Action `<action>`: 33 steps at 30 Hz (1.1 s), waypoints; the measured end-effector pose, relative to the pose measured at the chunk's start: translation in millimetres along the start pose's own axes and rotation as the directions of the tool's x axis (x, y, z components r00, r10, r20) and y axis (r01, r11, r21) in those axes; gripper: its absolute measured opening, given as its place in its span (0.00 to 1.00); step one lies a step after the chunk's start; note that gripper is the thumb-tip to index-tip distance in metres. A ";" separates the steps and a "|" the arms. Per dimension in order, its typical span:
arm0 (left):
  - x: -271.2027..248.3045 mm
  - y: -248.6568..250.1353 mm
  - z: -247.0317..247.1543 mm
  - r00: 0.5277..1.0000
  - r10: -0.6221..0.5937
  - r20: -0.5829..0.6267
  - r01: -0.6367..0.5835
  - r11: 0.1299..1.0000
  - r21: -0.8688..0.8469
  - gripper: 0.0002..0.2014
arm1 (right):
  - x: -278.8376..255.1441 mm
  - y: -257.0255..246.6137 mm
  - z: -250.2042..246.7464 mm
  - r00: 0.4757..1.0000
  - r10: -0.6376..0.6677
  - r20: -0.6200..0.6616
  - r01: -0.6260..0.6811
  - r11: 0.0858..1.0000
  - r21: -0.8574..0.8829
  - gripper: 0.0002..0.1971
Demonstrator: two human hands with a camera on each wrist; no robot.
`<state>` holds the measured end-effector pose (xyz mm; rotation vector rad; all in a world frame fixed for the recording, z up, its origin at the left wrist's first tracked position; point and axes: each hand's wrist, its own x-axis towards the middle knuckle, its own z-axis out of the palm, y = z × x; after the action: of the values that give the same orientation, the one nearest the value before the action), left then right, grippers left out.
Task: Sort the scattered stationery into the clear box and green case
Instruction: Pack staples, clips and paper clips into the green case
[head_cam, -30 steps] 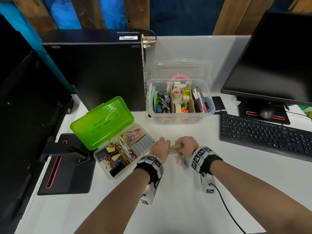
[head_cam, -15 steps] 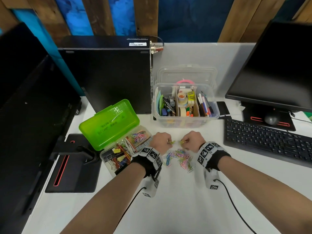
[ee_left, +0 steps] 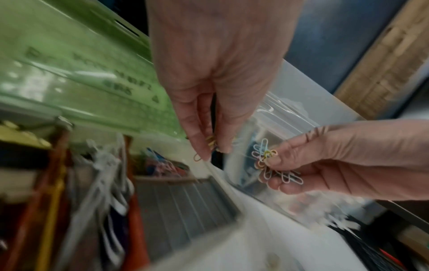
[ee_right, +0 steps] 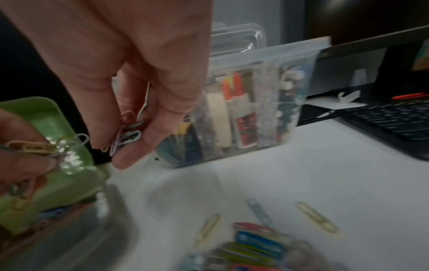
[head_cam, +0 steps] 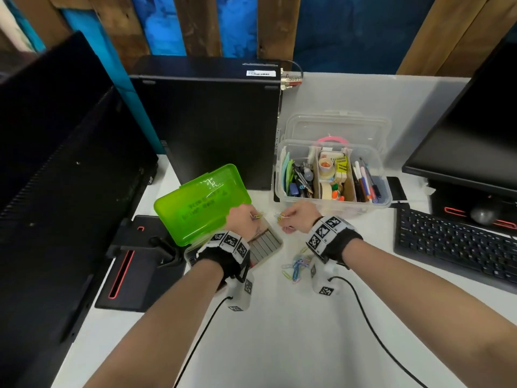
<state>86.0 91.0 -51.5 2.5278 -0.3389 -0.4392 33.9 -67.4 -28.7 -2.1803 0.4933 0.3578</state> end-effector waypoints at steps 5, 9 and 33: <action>8.6 -19.8 -10.6 0.991 -0.117 0.058 0.120 0.992 -0.040 0.10 | 21.6 -24.9 36.3 1.000 -0.019 0.023 0.020 0.999 -0.029 0.08; 12.7 -23.5 -6.6 0.969 -0.218 0.115 0.225 0.973 -0.055 0.10 | 35.1 -36.1 48.8 1.000 0.008 0.004 -0.008 0.993 -0.121 0.04; -37.1 53.3 45.2 0.913 0.392 0.112 -0.407 0.876 0.259 0.06 | -39.1 83.2 -7.3 0.983 0.083 -0.166 -0.061 0.989 0.133 0.11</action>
<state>27.2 38.1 -49.1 2.6156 -0.9873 -0.3145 -38.8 -111.2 -65.0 -2.0824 0.6731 0.1733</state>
